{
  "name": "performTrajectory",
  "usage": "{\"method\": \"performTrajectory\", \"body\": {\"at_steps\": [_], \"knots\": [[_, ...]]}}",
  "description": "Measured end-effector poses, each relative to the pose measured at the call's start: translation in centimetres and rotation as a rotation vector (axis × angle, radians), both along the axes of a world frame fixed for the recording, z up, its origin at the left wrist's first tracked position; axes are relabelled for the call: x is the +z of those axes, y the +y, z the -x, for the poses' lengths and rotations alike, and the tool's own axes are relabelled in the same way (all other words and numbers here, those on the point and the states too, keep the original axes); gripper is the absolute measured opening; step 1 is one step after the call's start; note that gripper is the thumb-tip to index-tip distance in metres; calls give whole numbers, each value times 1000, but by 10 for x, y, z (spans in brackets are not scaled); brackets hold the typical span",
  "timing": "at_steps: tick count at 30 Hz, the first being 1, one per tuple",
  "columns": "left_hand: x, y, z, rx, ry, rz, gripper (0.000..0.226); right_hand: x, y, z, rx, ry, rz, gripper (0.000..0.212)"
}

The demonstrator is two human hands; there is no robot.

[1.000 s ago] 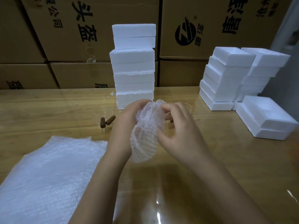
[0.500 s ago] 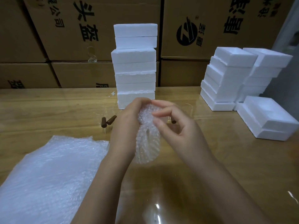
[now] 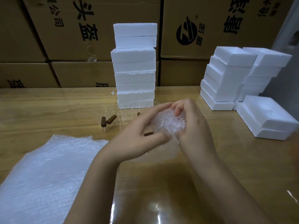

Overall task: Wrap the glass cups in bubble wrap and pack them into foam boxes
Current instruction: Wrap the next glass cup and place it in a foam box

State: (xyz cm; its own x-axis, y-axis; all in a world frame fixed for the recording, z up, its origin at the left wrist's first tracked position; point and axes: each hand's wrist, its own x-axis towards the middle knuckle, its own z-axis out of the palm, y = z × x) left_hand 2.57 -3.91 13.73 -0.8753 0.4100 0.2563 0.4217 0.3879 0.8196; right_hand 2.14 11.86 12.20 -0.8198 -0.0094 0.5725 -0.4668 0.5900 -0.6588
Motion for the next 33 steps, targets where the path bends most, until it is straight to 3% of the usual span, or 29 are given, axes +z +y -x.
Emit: {"method": "performTrajectory", "body": {"at_steps": [2, 6, 12, 18, 21, 24, 28, 33], "knots": [[0, -2, -1, -43, 17, 68, 72, 1, 1, 0, -22, -30, -14, 54], [-2, 3, 3, 95, 123, 125, 57, 4, 2, 2, 26, -137, -21, 43], [-4, 1, 10, 349, 195, 111, 34, 9, 2, -3, 319, -274, 24, 24], [-8, 14, 8, 514, 299, 274, 37, 2, -7, -4, 159, -159, -47, 17], [-8, 16, 8, 448, 291, 335, 39, 1, -6, -3, 109, -134, -63, 16], [-6, 5, 6, 201, 165, 253, 45, 1, -3, 1, 44, -129, -69, 21], [-5, -11, 3, -57, -19, 164, 84, 0, 3, 6, -31, -112, -100, 22], [-3, -8, 4, -79, 48, 107, 77, 1, 1, 4, -66, -93, -115, 20]]}}
